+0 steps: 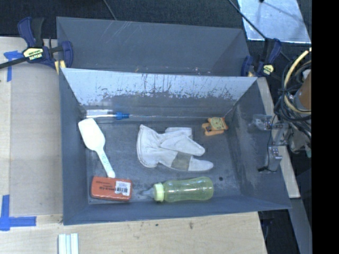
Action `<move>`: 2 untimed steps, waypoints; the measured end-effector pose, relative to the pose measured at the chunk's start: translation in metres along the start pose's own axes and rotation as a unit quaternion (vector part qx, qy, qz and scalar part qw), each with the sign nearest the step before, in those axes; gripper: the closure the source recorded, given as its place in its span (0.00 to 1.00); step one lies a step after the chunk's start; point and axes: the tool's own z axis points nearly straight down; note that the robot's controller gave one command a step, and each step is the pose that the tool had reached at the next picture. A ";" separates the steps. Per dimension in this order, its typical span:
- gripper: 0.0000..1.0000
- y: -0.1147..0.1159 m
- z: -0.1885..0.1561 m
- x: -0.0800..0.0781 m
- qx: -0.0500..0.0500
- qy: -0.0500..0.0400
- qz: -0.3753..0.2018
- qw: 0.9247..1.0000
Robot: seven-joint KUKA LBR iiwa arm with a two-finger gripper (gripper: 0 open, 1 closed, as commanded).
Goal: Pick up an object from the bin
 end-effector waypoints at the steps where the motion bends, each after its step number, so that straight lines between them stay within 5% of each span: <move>1: 0.00 0.001 -0.004 -0.002 0.001 -0.004 -0.002 1.000; 2: 0.00 0.035 0.042 -0.022 0.002 -0.006 -0.008 1.000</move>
Offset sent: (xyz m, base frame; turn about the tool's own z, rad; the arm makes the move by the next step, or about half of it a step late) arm 0.0259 0.0463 -0.0575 -0.0227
